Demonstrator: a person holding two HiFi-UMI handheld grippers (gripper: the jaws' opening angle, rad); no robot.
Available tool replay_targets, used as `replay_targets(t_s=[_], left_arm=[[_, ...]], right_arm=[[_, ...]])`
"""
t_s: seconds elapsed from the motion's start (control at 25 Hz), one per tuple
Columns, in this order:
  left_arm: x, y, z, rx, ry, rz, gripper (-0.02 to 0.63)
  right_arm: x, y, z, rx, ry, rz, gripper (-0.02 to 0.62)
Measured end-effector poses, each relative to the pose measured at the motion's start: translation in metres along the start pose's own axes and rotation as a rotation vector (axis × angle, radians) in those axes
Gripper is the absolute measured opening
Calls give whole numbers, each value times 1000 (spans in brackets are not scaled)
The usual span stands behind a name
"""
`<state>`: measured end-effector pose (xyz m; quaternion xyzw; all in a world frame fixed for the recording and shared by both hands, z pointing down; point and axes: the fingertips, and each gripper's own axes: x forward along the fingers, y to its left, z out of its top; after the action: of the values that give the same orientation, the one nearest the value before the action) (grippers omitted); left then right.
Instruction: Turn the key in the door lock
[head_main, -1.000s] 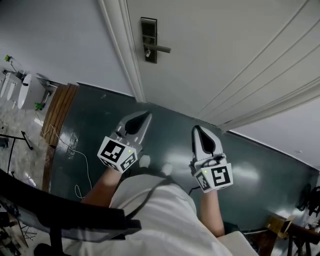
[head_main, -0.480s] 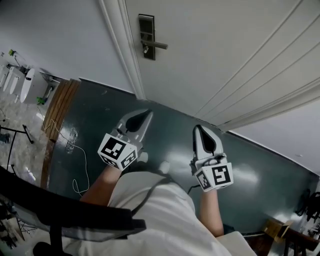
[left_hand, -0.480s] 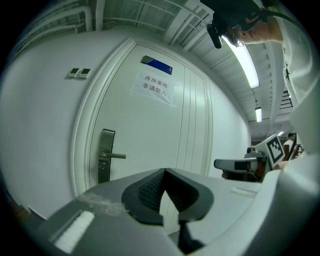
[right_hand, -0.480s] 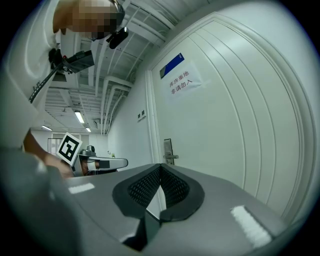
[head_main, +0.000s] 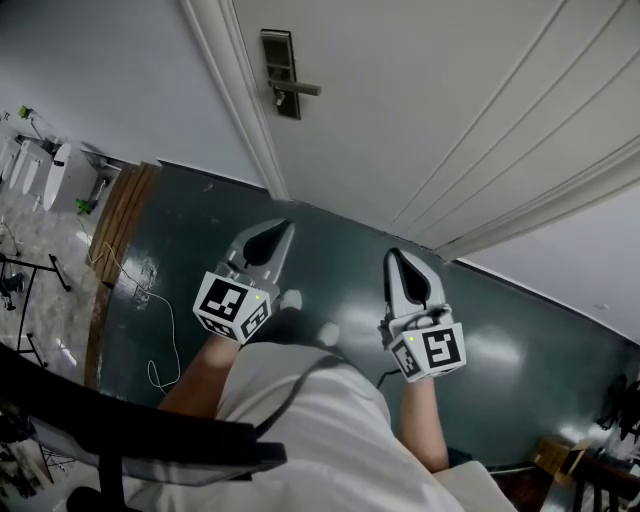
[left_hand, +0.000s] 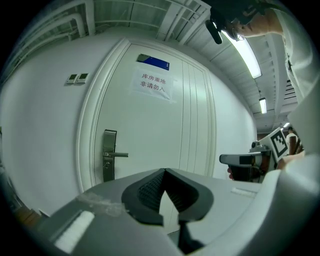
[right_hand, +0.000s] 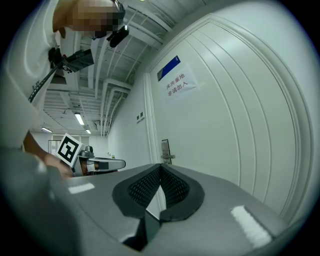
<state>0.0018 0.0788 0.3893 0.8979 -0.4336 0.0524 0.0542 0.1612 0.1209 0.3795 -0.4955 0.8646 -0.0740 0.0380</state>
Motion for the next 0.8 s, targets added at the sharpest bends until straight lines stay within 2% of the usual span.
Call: replay_targets(t_s=[0.16,0.36,0.8], left_arm=[[3,4,4,-17,-13,-4,5],[12,11,11,6,-26,-38,6],[49,81,15,33,-41,-21,6]], right_arm=[[5,-2,1,3,-4,9,8],[26,-4,0,0,3,12,8],[104,-7,-1,-14,37,23,8]])
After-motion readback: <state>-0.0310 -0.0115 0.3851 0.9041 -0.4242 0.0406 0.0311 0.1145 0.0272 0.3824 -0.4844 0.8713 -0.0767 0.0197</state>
